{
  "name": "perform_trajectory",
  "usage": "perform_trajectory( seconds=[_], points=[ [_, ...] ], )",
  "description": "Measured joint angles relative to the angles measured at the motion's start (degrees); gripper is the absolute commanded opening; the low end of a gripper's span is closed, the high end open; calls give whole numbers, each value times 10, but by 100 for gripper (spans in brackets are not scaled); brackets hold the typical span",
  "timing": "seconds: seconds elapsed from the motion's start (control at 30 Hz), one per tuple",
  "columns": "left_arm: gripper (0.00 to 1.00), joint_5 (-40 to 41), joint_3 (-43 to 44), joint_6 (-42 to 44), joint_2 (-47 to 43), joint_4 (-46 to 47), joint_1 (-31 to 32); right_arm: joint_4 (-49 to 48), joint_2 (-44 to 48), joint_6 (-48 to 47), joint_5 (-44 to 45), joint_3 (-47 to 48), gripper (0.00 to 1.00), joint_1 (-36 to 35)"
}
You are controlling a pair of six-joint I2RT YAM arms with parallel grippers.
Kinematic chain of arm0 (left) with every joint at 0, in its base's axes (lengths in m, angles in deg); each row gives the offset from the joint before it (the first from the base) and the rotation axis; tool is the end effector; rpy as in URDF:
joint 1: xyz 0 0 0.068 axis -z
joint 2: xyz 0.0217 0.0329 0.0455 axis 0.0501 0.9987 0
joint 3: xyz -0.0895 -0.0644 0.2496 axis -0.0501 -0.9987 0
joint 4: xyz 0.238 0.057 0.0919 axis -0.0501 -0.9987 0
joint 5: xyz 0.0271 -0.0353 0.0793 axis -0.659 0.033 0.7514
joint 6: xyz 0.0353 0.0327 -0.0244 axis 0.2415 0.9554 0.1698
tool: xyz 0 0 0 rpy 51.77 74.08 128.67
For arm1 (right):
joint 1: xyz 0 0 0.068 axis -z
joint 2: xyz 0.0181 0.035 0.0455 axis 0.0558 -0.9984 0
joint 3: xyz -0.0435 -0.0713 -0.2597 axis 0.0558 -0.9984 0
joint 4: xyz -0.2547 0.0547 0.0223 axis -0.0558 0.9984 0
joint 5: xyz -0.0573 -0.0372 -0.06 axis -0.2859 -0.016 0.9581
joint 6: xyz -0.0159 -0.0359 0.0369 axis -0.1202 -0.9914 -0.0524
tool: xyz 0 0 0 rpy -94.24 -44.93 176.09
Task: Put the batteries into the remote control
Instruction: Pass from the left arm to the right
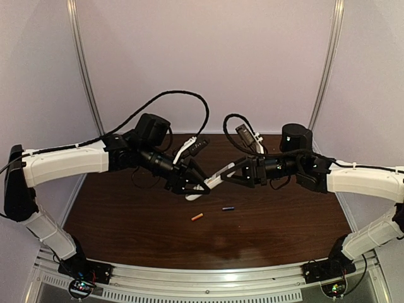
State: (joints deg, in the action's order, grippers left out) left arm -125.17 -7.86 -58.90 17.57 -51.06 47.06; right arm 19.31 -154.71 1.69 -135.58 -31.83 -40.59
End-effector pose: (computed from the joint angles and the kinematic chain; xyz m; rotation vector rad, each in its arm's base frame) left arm 0.2006 -0.2807 0.3038 1.3526 1.8891 -1.4802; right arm 0.1900 0.2232 0.3028 -1.0441 1.7283 1.7249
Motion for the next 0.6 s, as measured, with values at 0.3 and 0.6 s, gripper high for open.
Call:
perform_trajectory(
  seconds=[0.3,0.6],
  points=[
    [29,7,0,-22,6,8,-1,-18,-7,18,7,-3,30,1],
    [92,44,-1,-14,5,11,1,-36,-11,45,4,-9,19,2]
  ],
)
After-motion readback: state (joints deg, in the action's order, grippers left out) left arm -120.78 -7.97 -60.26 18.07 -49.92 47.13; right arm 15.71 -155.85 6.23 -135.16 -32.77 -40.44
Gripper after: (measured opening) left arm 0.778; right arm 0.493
